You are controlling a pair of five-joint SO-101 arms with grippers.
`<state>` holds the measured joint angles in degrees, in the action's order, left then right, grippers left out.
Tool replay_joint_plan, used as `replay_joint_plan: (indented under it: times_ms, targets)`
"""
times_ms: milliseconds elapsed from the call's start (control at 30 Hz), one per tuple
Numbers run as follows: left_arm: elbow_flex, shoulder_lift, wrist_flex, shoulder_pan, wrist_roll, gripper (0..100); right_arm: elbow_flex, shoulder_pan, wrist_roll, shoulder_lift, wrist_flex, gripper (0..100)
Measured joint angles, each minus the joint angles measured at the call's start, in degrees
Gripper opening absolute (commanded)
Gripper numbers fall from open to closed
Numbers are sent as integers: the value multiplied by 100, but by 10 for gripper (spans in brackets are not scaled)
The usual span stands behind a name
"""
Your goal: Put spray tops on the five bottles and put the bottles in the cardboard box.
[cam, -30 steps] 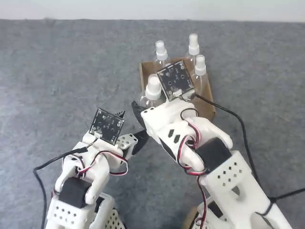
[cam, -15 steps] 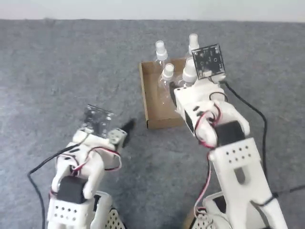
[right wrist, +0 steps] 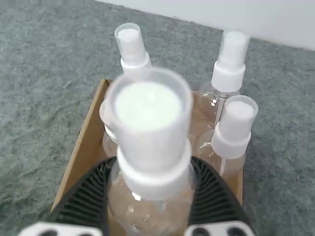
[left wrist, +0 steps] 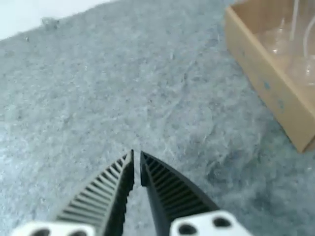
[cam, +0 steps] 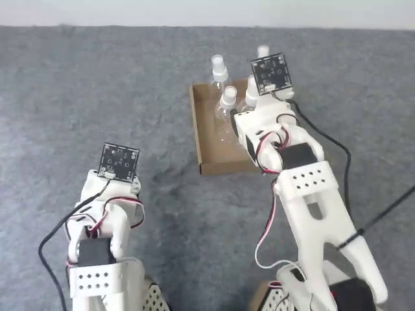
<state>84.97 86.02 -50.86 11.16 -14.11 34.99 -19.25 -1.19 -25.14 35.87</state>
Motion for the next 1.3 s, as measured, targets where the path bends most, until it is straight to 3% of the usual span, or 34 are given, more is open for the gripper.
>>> replay_joint_plan:
  times_ms: [367, 667, 1300]
  targets:
    - [18, 0, 0, -9, 0, 12, 9, 229, -35, 229, -273, 6]
    - [18, 0, 0, -9, 0, 12, 985, 255, -35, 237, -1600, 6]
    - [18, 0, 0, -9, 0, 12, 1336, 237, -44, 835, -2224, 6]
